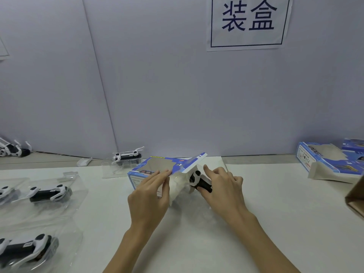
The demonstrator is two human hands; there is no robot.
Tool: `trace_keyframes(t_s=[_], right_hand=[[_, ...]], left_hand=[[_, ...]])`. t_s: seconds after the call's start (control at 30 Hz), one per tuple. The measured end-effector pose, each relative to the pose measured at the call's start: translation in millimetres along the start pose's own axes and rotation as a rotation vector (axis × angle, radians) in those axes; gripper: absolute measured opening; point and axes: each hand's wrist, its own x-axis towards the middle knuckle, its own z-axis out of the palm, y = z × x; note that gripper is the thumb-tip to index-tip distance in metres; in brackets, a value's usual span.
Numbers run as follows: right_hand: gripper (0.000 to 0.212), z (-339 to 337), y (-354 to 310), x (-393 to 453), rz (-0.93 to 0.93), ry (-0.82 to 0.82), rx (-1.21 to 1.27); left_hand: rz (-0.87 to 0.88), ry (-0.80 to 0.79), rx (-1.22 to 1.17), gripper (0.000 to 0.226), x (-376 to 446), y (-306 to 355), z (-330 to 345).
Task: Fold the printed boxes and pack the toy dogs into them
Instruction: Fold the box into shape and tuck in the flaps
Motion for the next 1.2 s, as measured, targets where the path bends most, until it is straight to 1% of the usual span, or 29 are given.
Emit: trace_keyframes(t_s=[0.07,0.1,0.2,0.27,0.33,0.4,0.43,0.5,0.57,0.6,0.67,0.7,0.77,0.8,0.83,0.9,1.03,1.13,1.2], right_hand=[[0.064,-1.4,0.8,-0.1,0.004,-0.026,-0.006],[0.059,-1.4,0.7,-0.4,0.009,-0.035,-0.008],[0.037,0.7,-1.5,-2.8,0.016,-0.044,-0.045],[0.034,1.9,-1.6,-4.3,0.037,-0.067,-0.013],[0.032,1.1,1.4,-3.2,0.049,-0.062,0.145],[0.024,-0.6,7.7,0.4,0.080,-0.005,0.477],[0.024,-2.3,11.0,2.4,0.108,0.038,0.636],[0.041,-7.0,15.7,5.9,0.154,0.082,0.833],[0.053,-9.7,18.0,8.2,0.186,0.050,0.914],[0.056,-11.3,20.7,9.8,0.209,0.004,0.950],[0.062,-15.3,32.1,13.0,0.238,-0.157,1.055],[0.064,-18.1,39.3,12.0,0.207,-0.280,1.109],[0.072,-21.2,53.7,7.4,0.057,-0.559,1.112],[0.080,-20.8,58.6,5.1,-0.009,-0.666,1.073],[0.087,-19.6,61.4,3.3,-0.050,-0.729,1.050],[0.093,-15.7,63.1,2.3,-0.051,-0.748,1.068],[0.097,-7.2,65.6,2.8,-0.030,-0.715,1.093],[0.100,2.3,63.2,1.4,-0.025,-0.662,1.099],[0.096,9.5,60.5,1.4,-0.012,-0.627,1.146]], left_hand=[[0.016,-0.021,-0.011,0.037,-0.8,1.1,-0.3],[0.022,-0.034,-0.016,0.035,-1.7,2.3,-0.5],[0.096,-0.094,-0.031,0.026,-7.1,8.5,1.0],[0.149,-0.135,-0.050,0.026,-12.2,14.2,3.4],[0.145,-0.156,-0.063,0.028,-13.9,17.5,6.0],[0.087,-0.158,-0.064,0.031,-12.4,17.8,6.9],[0.055,-0.160,-0.065,0.031,-11.5,16.6,6.6],[0.002,-0.169,-0.076,0.031,-10.0,13.5,5.2],[-0.048,-0.159,-0.106,0.031,-9.5,9.7,3.8],[-0.078,-0.144,-0.133,0.031,-8.9,7.7,4.0],[-0.154,-0.108,-0.219,0.032,-6.3,2.8,5.7],[-0.192,-0.101,-0.273,0.035,-5.0,0.3,6.7],[-0.245,-0.112,-0.377,0.040,-3.7,-5.5,8.5],[-0.263,-0.125,-0.420,0.039,-4.0,-8.7,9.4],[-0.278,-0.140,-0.455,0.036,-4.7,-11.8,10.5],[-0.305,-0.164,-0.498,0.030,-5.4,-16.2,12.0],[-0.331,-0.170,-0.530,0.034,-3.7,-16.6,9.0],[-0.347,-0.202,-0.569,0.025,-6.6,-17.9,11.3],[-0.368,-0.215,-0.588,0.022,-7.9,-19.2,12.1]])
